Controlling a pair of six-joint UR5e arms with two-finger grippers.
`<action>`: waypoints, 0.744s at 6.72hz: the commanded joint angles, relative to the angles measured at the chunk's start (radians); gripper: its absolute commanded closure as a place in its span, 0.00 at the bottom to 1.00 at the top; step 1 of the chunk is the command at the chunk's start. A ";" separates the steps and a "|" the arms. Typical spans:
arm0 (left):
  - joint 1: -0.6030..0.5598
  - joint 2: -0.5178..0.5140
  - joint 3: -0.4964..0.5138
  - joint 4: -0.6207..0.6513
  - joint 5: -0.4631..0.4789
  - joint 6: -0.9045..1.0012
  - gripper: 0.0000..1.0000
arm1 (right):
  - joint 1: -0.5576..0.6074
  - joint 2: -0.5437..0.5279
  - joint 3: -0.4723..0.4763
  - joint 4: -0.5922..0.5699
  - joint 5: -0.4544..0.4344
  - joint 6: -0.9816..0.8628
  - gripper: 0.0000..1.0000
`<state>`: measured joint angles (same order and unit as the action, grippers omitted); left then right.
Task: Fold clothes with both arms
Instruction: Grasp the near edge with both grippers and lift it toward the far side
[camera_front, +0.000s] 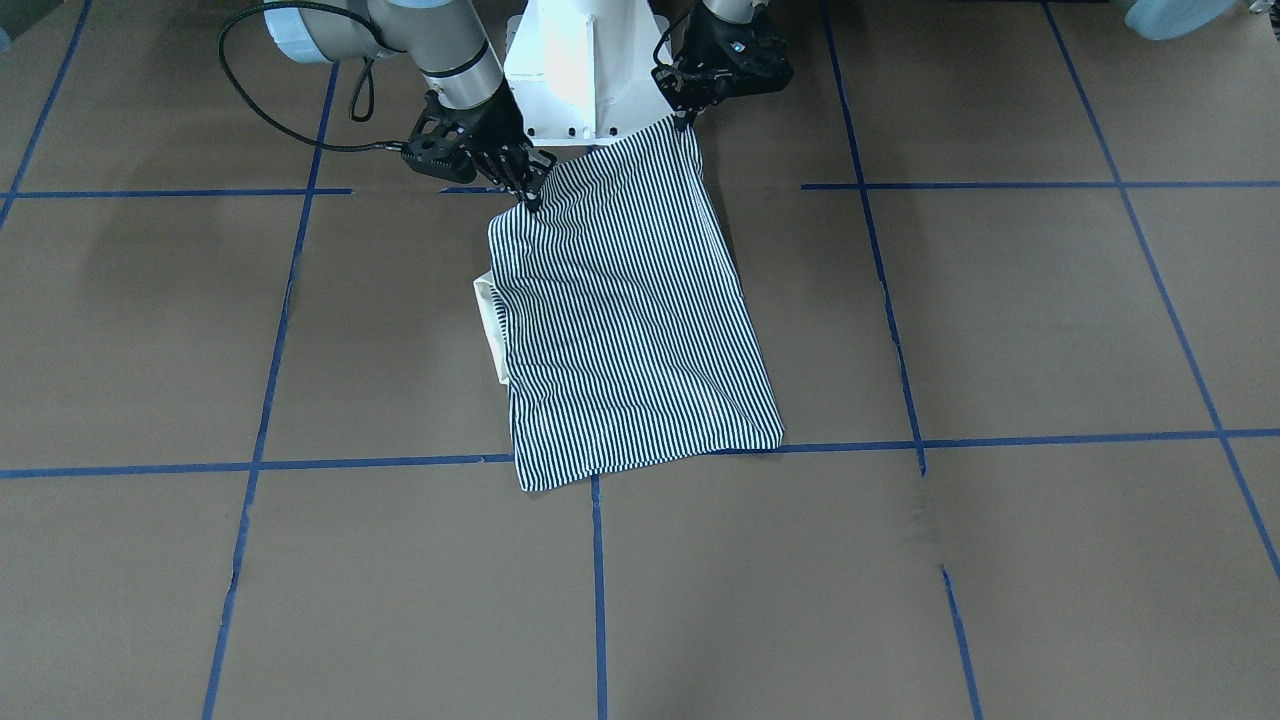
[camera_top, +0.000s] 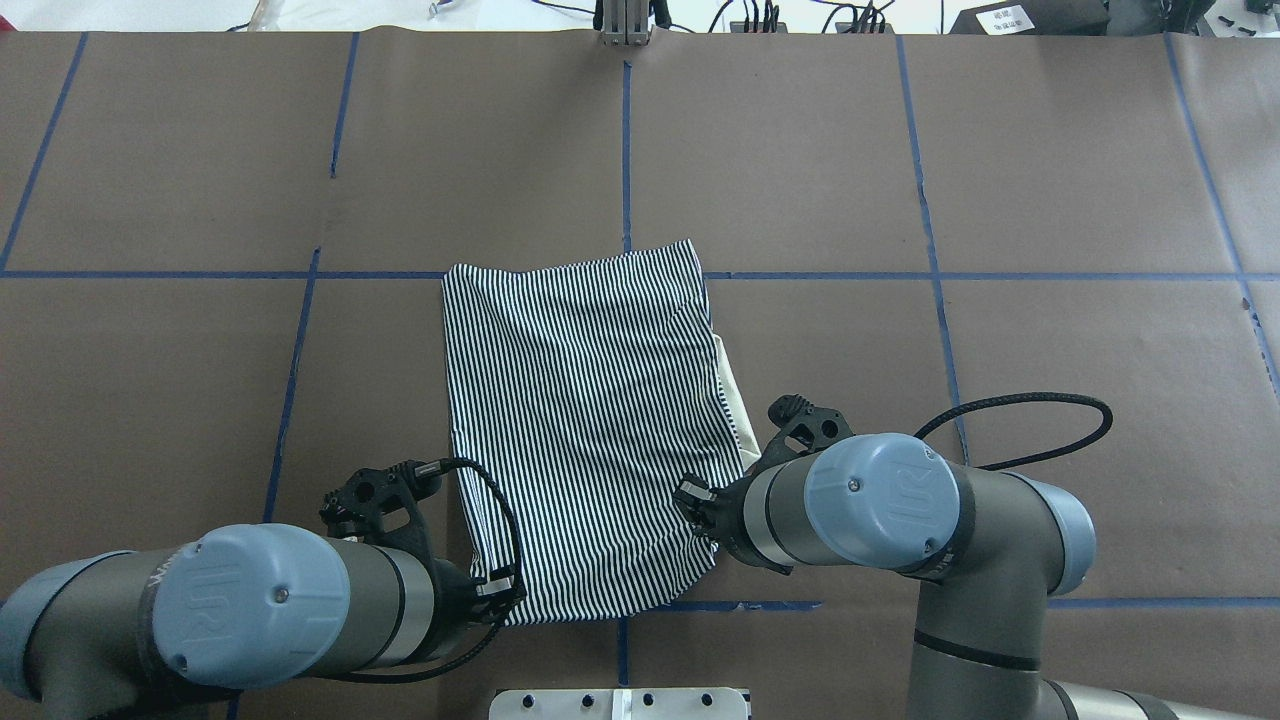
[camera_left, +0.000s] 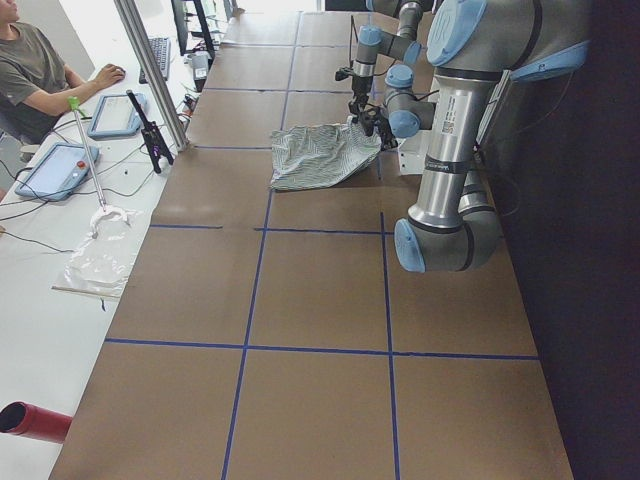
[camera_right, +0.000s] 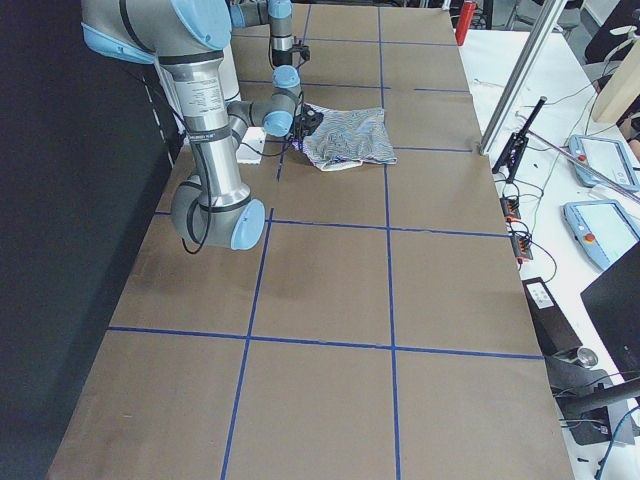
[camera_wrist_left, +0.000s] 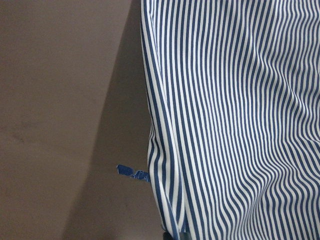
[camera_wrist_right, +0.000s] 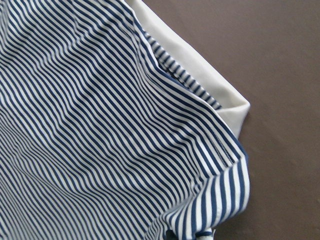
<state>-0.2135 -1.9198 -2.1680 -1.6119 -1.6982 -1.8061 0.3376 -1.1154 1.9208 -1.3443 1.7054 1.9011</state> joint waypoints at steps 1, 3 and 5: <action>-0.143 -0.040 0.042 -0.003 -0.006 0.026 1.00 | 0.116 0.107 -0.092 -0.001 0.000 -0.055 1.00; -0.295 -0.114 0.149 -0.013 -0.047 0.124 1.00 | 0.184 0.214 -0.292 0.113 0.000 -0.057 1.00; -0.328 -0.128 0.299 -0.147 -0.046 0.139 1.00 | 0.234 0.306 -0.472 0.229 0.000 -0.068 1.00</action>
<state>-0.5243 -2.0405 -1.9447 -1.6905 -1.7426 -1.6752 0.5437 -0.8607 1.5430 -1.1760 1.7059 1.8388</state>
